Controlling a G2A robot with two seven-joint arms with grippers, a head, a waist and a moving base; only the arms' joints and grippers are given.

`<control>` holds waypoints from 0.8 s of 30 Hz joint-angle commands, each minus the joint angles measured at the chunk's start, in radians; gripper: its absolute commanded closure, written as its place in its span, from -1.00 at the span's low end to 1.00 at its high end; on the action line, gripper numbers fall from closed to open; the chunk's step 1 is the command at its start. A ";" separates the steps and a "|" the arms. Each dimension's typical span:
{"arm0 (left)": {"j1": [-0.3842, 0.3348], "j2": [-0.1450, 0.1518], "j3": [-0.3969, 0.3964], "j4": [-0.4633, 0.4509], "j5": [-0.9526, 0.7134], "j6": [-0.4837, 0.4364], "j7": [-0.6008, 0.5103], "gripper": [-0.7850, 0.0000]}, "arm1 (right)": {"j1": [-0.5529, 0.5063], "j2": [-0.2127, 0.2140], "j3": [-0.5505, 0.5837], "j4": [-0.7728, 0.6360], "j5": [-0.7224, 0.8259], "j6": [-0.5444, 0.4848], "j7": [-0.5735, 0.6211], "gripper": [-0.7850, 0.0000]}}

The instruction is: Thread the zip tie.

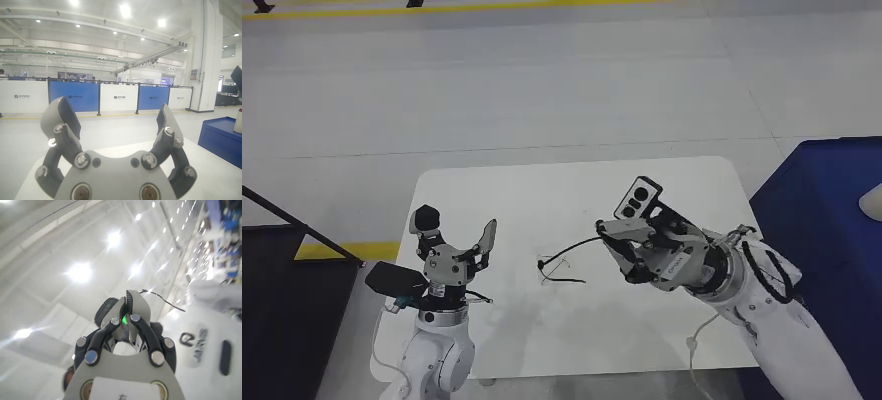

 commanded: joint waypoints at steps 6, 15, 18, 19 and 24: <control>0.000 0.000 0.000 0.000 0.000 0.000 0.000 -1.00 | 0.097 -0.005 -0.086 0.248 -0.312 0.056 -0.013 1.00; 0.000 0.000 0.000 0.000 0.000 0.000 0.000 -1.00 | 0.296 -0.042 -0.309 0.544 -0.576 0.198 -0.065 1.00; 0.000 0.000 0.000 0.000 0.000 0.000 0.000 -1.00 | 0.335 -0.049 -0.355 0.583 -0.652 0.230 -0.059 1.00; 0.000 0.000 0.000 0.000 0.000 0.000 0.000 -1.00 | 0.340 -0.052 -0.362 0.598 -0.655 0.235 -0.052 1.00; 0.000 0.000 0.000 0.000 0.000 0.000 0.000 -1.00 | 0.366 -0.066 -0.391 0.662 -0.653 0.273 -0.058 1.00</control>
